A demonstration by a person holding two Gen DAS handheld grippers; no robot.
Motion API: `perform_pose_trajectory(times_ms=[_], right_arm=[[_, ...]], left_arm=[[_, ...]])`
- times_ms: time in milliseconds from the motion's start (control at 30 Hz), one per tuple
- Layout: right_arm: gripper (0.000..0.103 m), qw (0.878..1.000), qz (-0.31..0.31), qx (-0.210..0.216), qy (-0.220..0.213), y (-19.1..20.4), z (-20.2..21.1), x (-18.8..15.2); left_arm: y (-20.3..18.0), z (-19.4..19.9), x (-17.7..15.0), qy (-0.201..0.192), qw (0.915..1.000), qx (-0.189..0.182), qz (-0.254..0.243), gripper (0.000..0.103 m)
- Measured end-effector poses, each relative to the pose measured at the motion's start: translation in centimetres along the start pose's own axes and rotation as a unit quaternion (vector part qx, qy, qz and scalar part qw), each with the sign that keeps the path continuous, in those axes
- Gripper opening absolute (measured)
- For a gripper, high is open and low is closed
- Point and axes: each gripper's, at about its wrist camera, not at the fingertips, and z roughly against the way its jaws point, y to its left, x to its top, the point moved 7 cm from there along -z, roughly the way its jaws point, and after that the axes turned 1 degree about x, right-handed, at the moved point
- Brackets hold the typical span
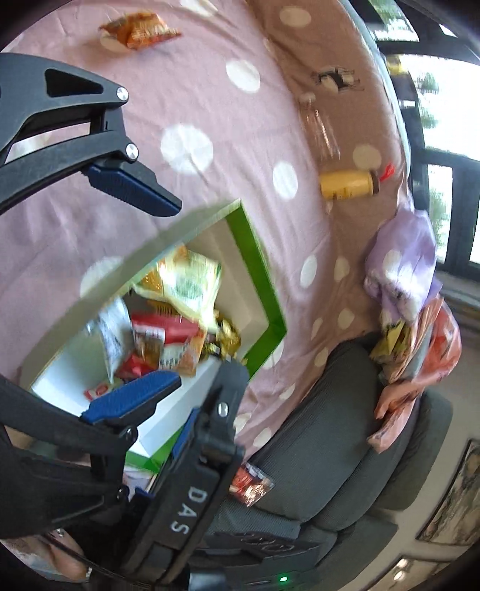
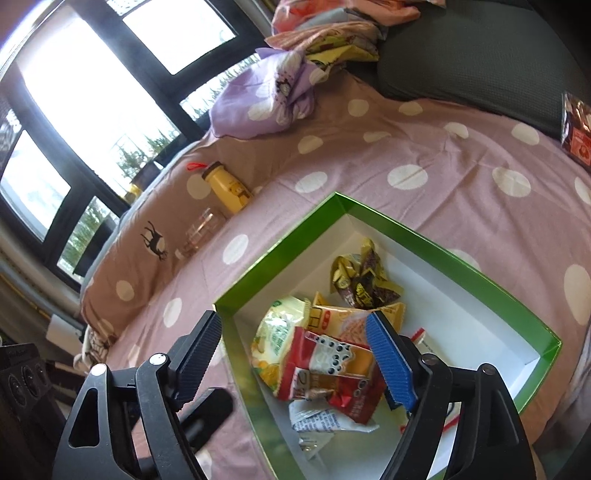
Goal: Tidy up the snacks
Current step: 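Move the right gripper back to the orange panda-print chip bag, then grasp the orange chip bag with the right gripper and lift it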
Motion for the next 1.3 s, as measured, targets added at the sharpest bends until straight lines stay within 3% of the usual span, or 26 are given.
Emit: perform_pose_trajectory(times_ms=[133, 267, 433, 533, 600, 733, 800, 933, 1167, 1233, 1300], right_arm=[[0.087, 1.000, 0.018, 0.019, -0.003, 1.7, -0.2, -0.4], [0.089, 0.998, 0.048, 0.036, 0.003, 4.2, -0.8, -1.4], [0.090, 0.993, 0.099, 0.066, 0.022, 8.1, -1.8, -3.2], [0.090, 0.988, 0.118, 0.095, 0.044, 10.6, -2.8, -4.6], [0.091, 0.983, 0.129, 0.114, 0.068, 12.7, -4.1, -5.9], [0.091, 0.961, 0.141, 0.171, 0.165, 18.0, -8.9, -9.4], [0.091, 0.949, 0.149, 0.179, 0.213, 20.3, -11.6, -11.3], [0.091, 0.935, 0.185, 0.175, 0.247, 24.1, -15.8, -13.6], [0.091, 0.913, 0.197, 0.182, 0.308, 26.7, -21.3, -16.6], [0.086, 0.910, 0.191, 0.178, 0.322, 26.6, -22.4, -17.0], [0.075, 0.904, 0.187, 0.180, 0.339, 26.5, -23.0, -17.7]], left_arm=[[4.7, 2.3, -0.4, -0.014, 0.9978, 0.052, 0.038, 0.088], [10.5, 4.4, -1.8, -0.015, 0.9888, 0.122, 0.085, 0.088], [17.9, 6.8, -5.0, -0.020, 0.9719, 0.177, 0.154, 0.089], [22.1, 7.6, -6.8, -0.033, 0.9589, 0.200, 0.198, 0.098], [24.7, 7.6, -7.5, -0.041, 0.9511, 0.203, 0.230, 0.098], [27.4, 6.3, -7.4, -0.046, 0.9501, 0.178, 0.252, 0.098], [28.3, 5.8, -7.6, -0.047, 0.9482, 0.166, 0.267, 0.098], [29.4, 4.2, -7.8, -0.037, 0.9477, 0.137, 0.286, 0.098], [30.7, 2.5, -8.3, -0.011, 0.9470, 0.137, 0.290, 0.097], [31.2, 2.2, -8.6, -0.011, 0.9450, 0.129, 0.300, 0.095], [31.3, 2.3, -8.5, -0.021, 0.9450, 0.121, 0.303, 0.088]])
